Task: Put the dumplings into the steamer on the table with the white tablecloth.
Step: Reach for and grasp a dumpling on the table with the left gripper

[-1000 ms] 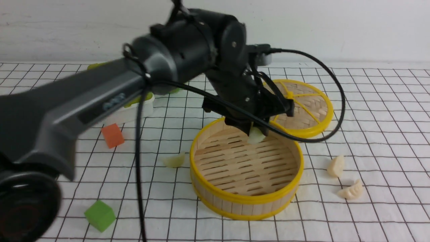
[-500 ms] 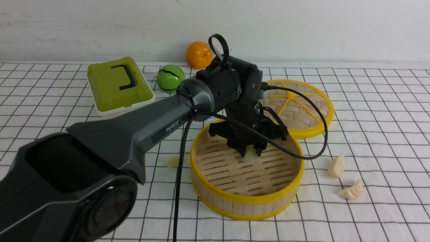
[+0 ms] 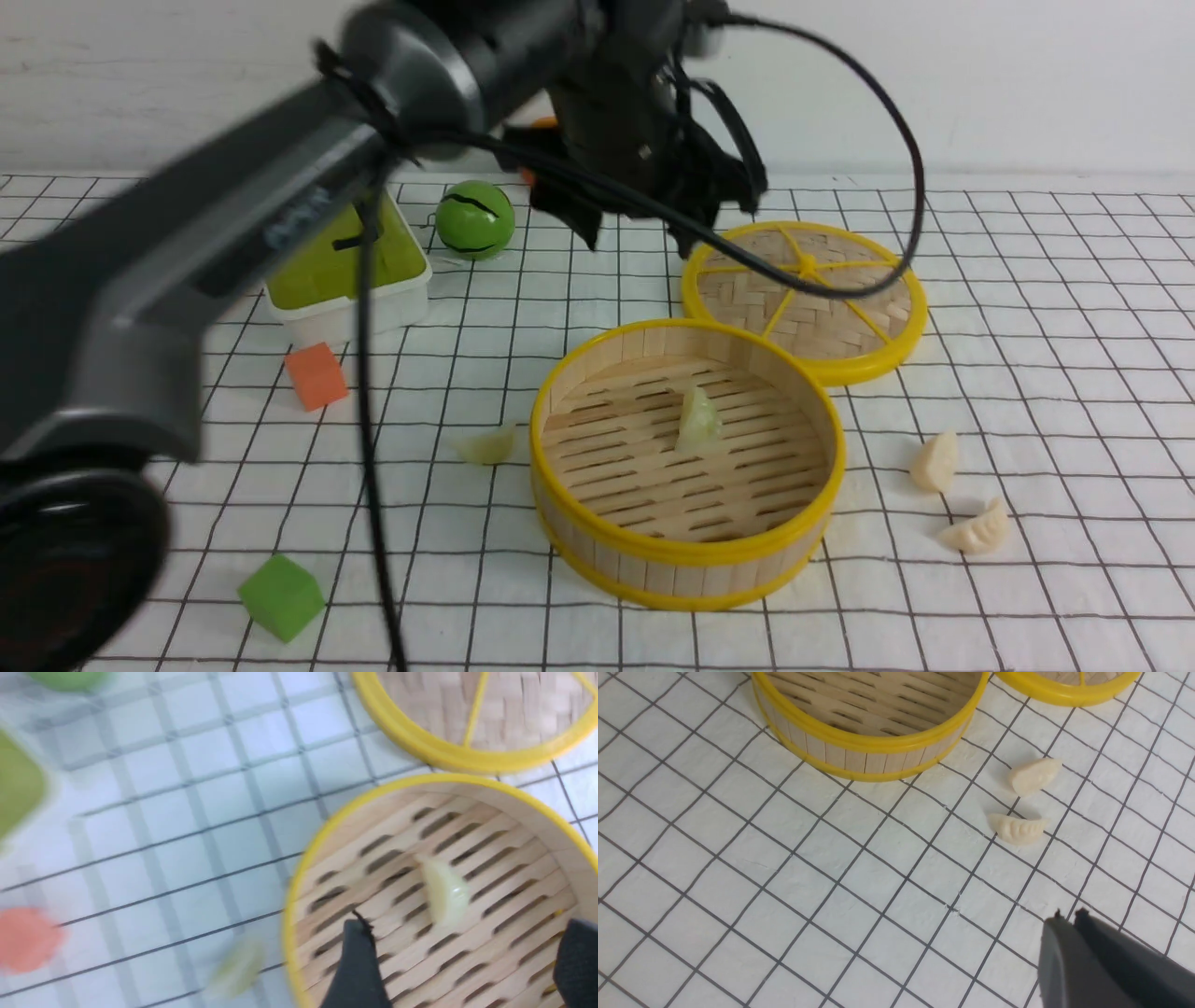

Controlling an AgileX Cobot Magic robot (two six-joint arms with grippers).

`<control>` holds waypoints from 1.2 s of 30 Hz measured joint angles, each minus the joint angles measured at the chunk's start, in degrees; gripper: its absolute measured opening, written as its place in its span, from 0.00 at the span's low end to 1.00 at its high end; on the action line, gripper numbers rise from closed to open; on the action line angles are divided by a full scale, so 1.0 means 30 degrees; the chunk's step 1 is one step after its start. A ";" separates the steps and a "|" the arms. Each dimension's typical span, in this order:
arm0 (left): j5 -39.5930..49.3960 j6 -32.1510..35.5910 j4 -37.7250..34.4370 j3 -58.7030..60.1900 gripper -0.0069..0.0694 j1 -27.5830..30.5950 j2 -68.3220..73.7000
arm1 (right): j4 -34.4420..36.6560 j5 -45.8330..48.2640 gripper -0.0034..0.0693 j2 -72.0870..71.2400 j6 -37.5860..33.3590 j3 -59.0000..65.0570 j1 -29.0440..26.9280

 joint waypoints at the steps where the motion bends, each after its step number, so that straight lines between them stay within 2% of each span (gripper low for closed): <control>1: 0.0026 0.0000 0.0130 0.0886 0.76 0.0131 -0.0777 | 0.0000 -0.0025 0.09 0.0000 0.0000 0.0000 0.0000; 3: 0.0043 -0.0034 0.0275 0.2170 0.76 0.0503 -0.1900 | 0.0000 -0.0047 0.09 0.0000 0.0000 0.0000 0.0000; 5: -0.0155 -0.0866 0.0260 0.6974 0.73 0.1832 -0.4325 | 0.0000 -0.0102 0.09 0.0000 0.0000 0.0000 0.0000; 8: -0.1448 -0.2097 -0.0181 1.0408 0.71 0.2982 -0.5735 | 0.0000 -0.0139 0.09 0.0000 0.0083 0.0000 0.0000; 10: -0.4288 -0.4037 -0.1398 1.4119 0.69 0.4420 -0.6859 | 0.0000 -0.0234 0.09 0.0000 0.0415 0.0000 0.0000; 11: -0.4288 -0.4037 -0.1505 1.4350 0.69 0.4493 -0.6904 | 0.0000 -0.0234 0.09 0.0000 0.0418 0.0000 0.0000; 12: -0.6398 -0.4722 -0.2344 1.6056 0.68 0.4981 -0.7027 | 0.0017 -0.0371 0.09 0.0000 0.0478 0.0000 0.0000; 13: -0.7174 -0.4821 -0.2642 1.6716 0.68 0.5079 -0.6937 | 0.0017 -0.0403 0.09 0.0000 0.0497 0.0000 0.0000; 19: -1.0384 -0.4983 -0.3396 1.7259 0.68 0.5161 -0.4854 | 0.0017 -0.0421 0.10 0.0000 0.0497 0.0000 0.0000; 29: -1.1032 -0.5129 -0.3580 1.5007 0.68 0.5161 -0.0745 | 0.0017 -0.0110 0.10 0.0000 0.0511 0.0000 0.0000; 36: -1.2019 -0.6690 -0.3898 1.4369 0.64 0.5161 0.0292 | -0.0044 -0.0037 0.11 0.0000 0.0511 0.0000 0.0000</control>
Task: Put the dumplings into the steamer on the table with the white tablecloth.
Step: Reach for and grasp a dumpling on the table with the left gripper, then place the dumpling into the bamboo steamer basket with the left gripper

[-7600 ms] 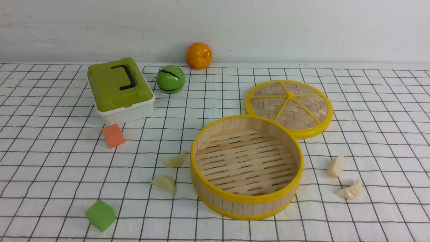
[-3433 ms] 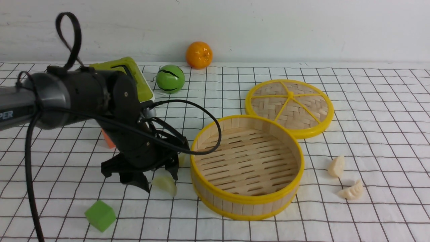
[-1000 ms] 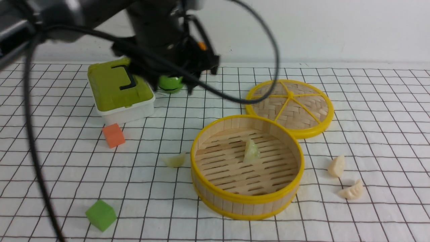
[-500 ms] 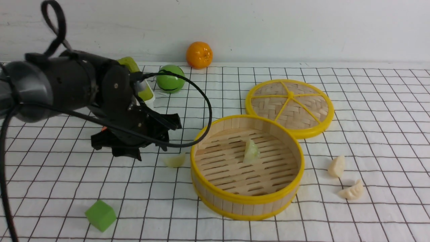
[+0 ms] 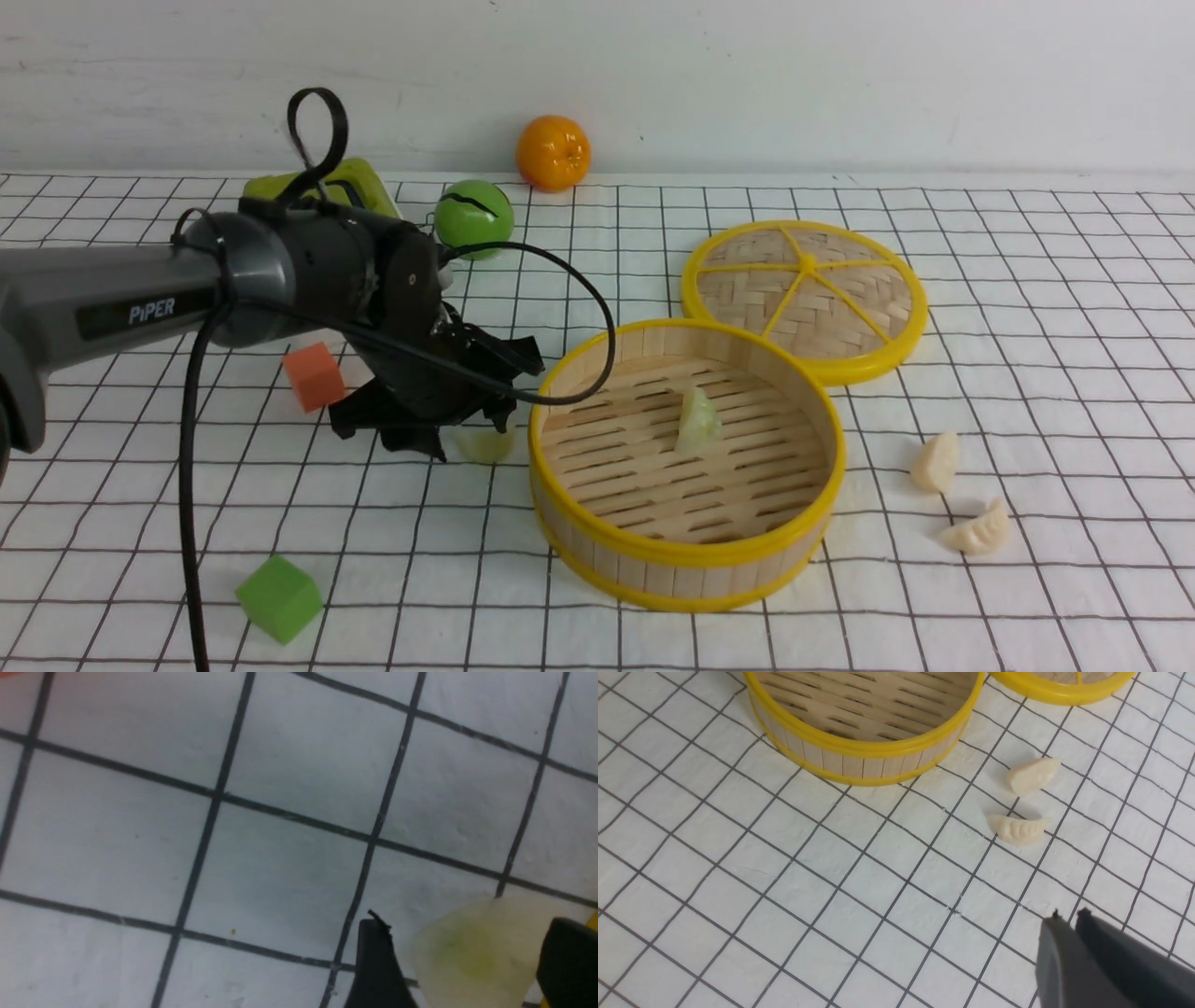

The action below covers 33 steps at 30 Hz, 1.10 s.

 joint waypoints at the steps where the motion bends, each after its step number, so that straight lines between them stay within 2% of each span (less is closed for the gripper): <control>1: 0.0000 -0.0071 -0.0044 -0.0002 0.62 0.0000 0.0000 | -0.0021 0.0024 0.11 0.0000 0.0000 0.0000 0.0000; 4: 0.0040 -0.0098 -0.0291 -0.0082 0.51 0.0000 0.0021 | -0.0038 0.0045 0.12 0.0000 0.0000 0.0000 0.0000; 6: 0.0166 -0.0114 -0.0177 -0.0103 0.38 0.0000 -0.0002 | -0.0038 0.0060 0.12 0.0000 0.0000 0.0000 0.0000; 7: 0.0197 -0.0114 -0.0177 -0.0103 0.37 0.0000 -0.0002 | -0.0038 0.0080 0.12 0.0000 0.0000 0.0000 0.0000; 8: 0.0122 -0.0114 -0.0291 -0.0117 0.28 0.0000 0.0017 | -0.0038 0.0081 0.12 0.0000 0.0000 0.0000 0.0000; 10: 0.0248 0.0142 -0.0156 -0.0166 0.19 0.0000 -0.0031 | -0.0038 0.0081 0.12 0.0000 0.0000 0.0000 0.0000; 16: 0.1033 0.1294 -0.0141 -0.0166 0.20 0.0000 -0.0217 | -0.0081 0.0081 0.13 0.0000 0.0000 0.0000 0.0000; 21: 0.1377 0.2086 0.0470 -0.0108 0.07 0.0000 -0.1789 | -0.0081 0.0081 0.13 0.0000 0.0005 0.0000 0.0000; 29: 0.2599 0.3984 0.1008 -0.1576 0.07 0.0000 -0.4466 | -0.0057 0.0099 0.13 0.0000 0.0026 0.0000 0.0000; 33: 0.4022 0.5038 0.0294 -0.2272 0.07 -0.0140 -0.4575 | 0.0061 0.0122 0.13 0.0000 0.0043 0.0000 0.0000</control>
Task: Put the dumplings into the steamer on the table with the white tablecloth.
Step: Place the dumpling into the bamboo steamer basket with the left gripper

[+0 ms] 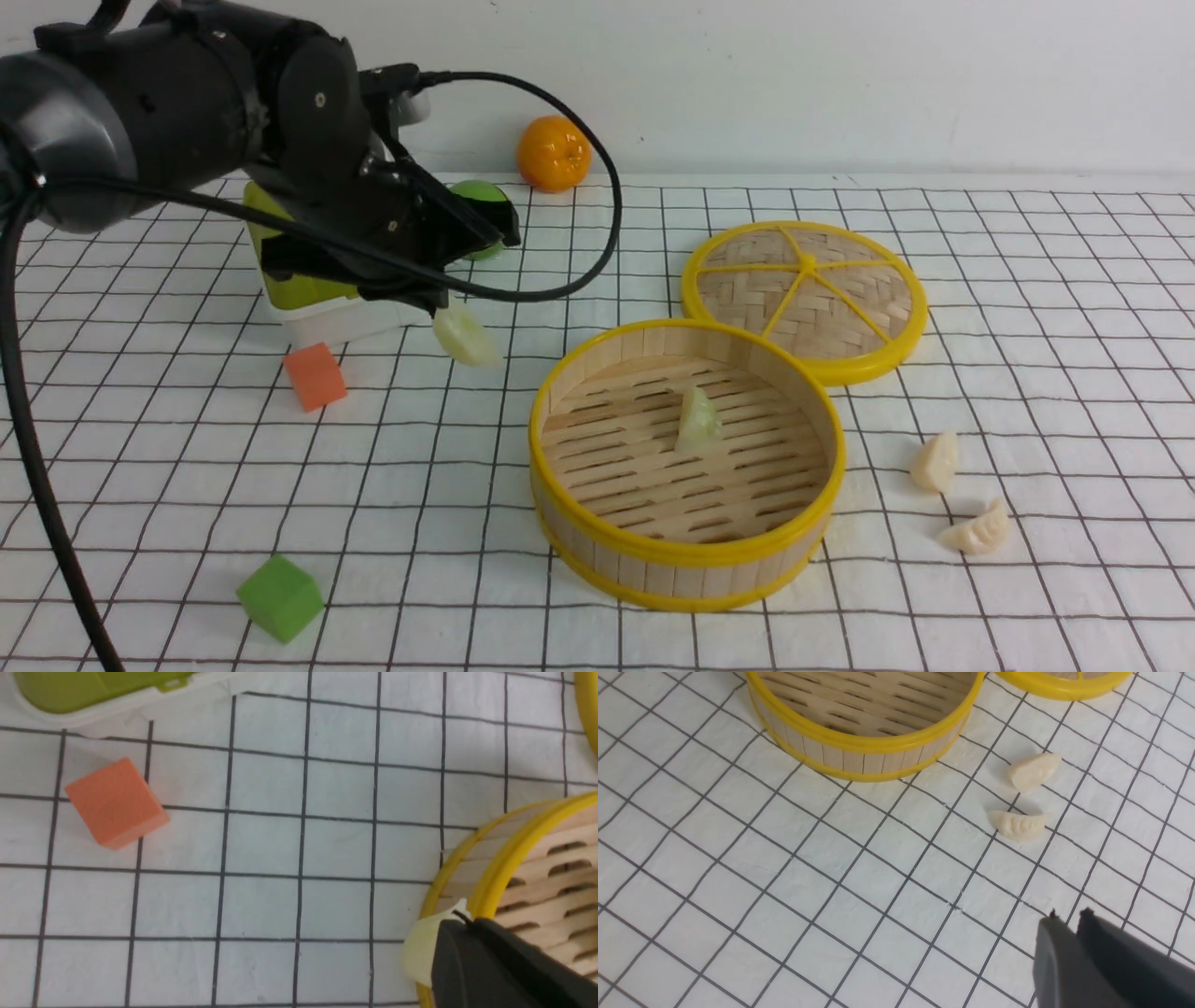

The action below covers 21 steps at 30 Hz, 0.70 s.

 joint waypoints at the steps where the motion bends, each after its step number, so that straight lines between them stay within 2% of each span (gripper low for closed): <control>1: 0.0358 0.0652 -0.0344 -0.0173 0.07 -0.0194 0.0000 | 0.0016 0.0000 0.13 0.0000 0.0000 0.0000 0.0000; 9: 0.1057 0.5181 -0.2649 -0.1622 0.07 -0.3558 0.0844 | 0.0222 0.0000 0.14 0.0000 0.0000 0.0000 0.0000; 16: 0.0944 0.5988 -0.2523 -0.2643 0.07 -0.4178 0.4083 | 0.0280 0.0015 0.14 0.0000 0.0000 0.0000 0.0000; 21: 0.0127 0.5816 -0.1457 -0.3349 0.07 -0.4178 0.5452 | 0.0280 0.0140 0.15 0.0000 0.0000 0.0000 0.0000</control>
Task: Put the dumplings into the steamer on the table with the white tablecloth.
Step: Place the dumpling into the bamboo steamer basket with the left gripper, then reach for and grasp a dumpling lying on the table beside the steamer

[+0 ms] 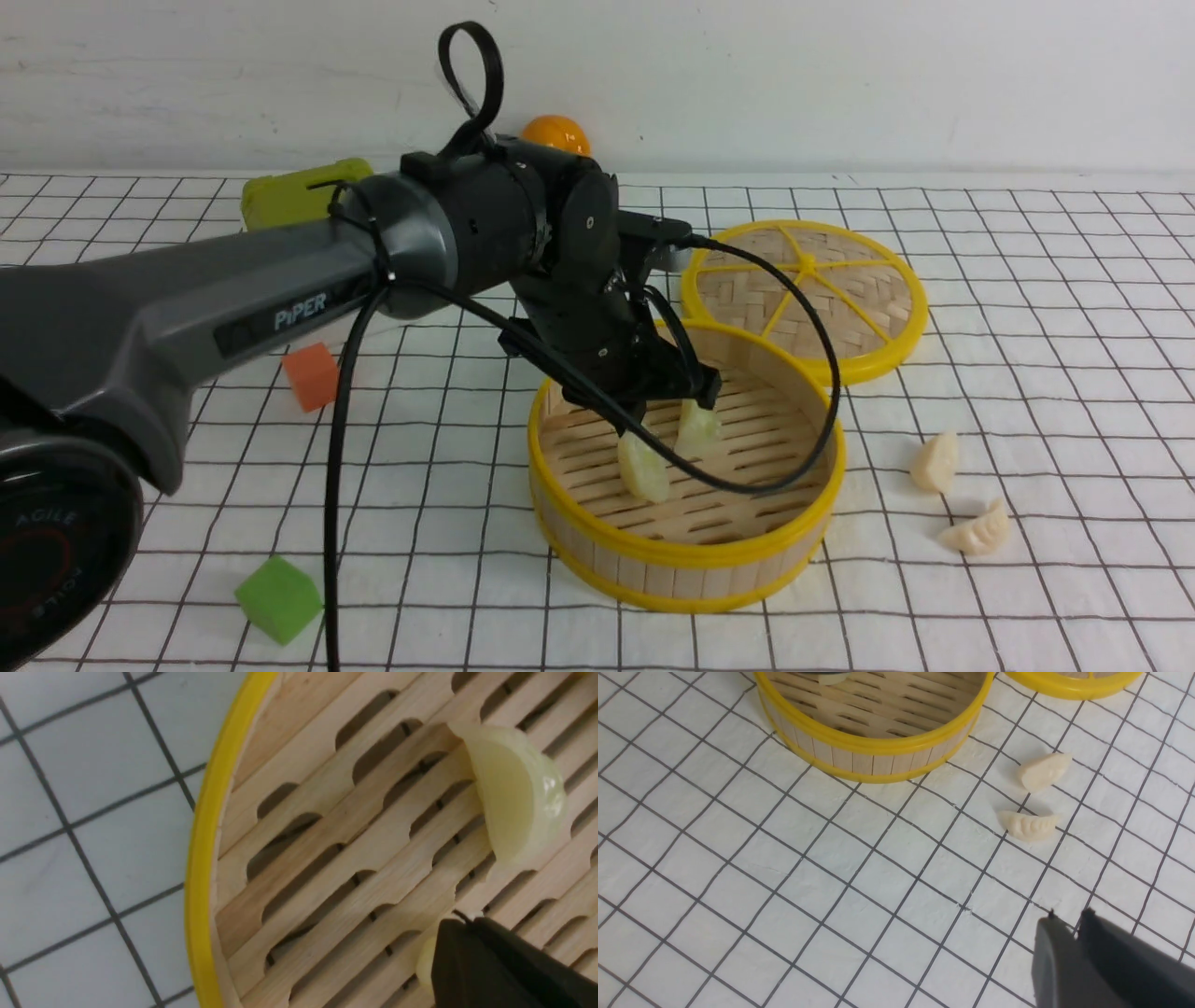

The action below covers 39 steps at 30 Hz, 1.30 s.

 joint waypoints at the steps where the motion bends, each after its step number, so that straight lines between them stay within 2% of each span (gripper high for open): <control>1: -0.0175 -0.0130 0.0091 -0.0047 0.07 0.0000 0.0000 | 0.0000 -0.0005 0.15 0.0000 0.0000 0.0000 0.0000; 4: -0.0741 -0.0451 0.0371 -0.0128 0.09 -0.0023 -0.0018 | 0.0017 -0.0005 0.16 0.0000 0.0000 0.0000 0.0000; 7: -0.0858 -0.0580 0.0872 -0.0166 0.20 -0.0023 0.0042 | 0.0017 -0.0005 0.16 0.0000 0.0000 0.0000 0.0000; 8: -0.0858 -0.0611 0.0872 -0.0166 0.21 -0.0023 0.0042 | 0.0017 -0.0005 0.16 0.0000 0.0000 0.0000 0.0000; 11: -0.0669 -0.1456 0.1846 -0.0228 0.41 -0.0023 0.0169 | -0.0010 -0.0212 0.17 0.0000 0.0446 0.0000 0.0000; 12: -0.0325 -0.2059 0.2307 -0.0422 0.51 -0.0023 0.0169 | -0.0174 -0.0379 0.17 0.0000 0.0998 0.0000 0.0000; 13: -0.0265 -0.2173 0.2391 -0.0422 0.51 -0.0023 0.0169 | -0.0216 -0.0426 0.18 0.0000 0.1216 0.0000 0.0000; 14: 0.0277 -0.2856 0.3042 -0.0804 0.62 -0.0023 -0.0074 | -0.0797 -0.0654 0.18 0.0066 0.2325 0.0000 0.0000; 15: 0.0676 -0.3085 0.3512 -0.0961 0.67 -0.0023 -0.0394 | -0.1290 -0.0816 0.18 0.0193 0.3155 0.0000 0.0000; 18: 0.1960 -0.3161 0.4380 -0.1122 0.77 -0.0023 -0.2120 | -0.3360 -0.0920 0.19 0.0890 0.5911 0.0000 0.0000; 21: 0.2959 -0.2954 0.4872 -0.0824 0.80 -0.0023 -0.5001 | -0.5376 -0.1038 0.22 0.2237 0.8854 0.0000 0.0000; 24: 0.3281 -0.2876 0.5071 0.0622 0.79 -0.0023 -0.8252 | -0.6293 -0.1670 0.30 0.3752 1.0369 0.0000 0.0000; 25: 0.3316 -0.2876 0.5071 0.0768 0.79 -0.0023 -0.8486 | -0.6349 -0.1736 0.31 0.3867 1.0492 0.0000 0.0000; 27: 0.3491 -0.3163 0.5071 0.3108 0.77 -0.0023 -1.1539 | -0.6206 -0.2810 0.44 0.5362 1.0888 0.0000 0.0000; 28: 0.3518 -0.3214 0.5071 0.3518 0.76 -0.0023 -1.1994 | -0.6177 -0.2895 0.45 0.5594 1.0917 0.0000 0.0000; 30: 0.3556 -0.4027 0.5071 0.6352 0.73 -0.0023 -1.4831 | -0.5732 -0.4172 0.60 0.7198 1.0975 0.0000 0.0000; 32: 0.3450 -0.4531 0.5071 0.8329 0.72 -0.0023 -1.6683 | -0.5457 -0.4952 0.68 0.8376 1.1005 -0.0019 0.0000; 35: 0.3084 -0.5360 0.5054 1.0956 0.70 -0.0023 -1.9446 | -0.5230 -0.5963 0.74 1.0157 1.1021 -0.0282 0.0000; 39: 0.2361 -0.6437 0.5054 1.4072 0.70 -0.0023 -2.2842 | -0.5115 -0.6991 0.76 1.3151 1.1021 -0.1248 0.0000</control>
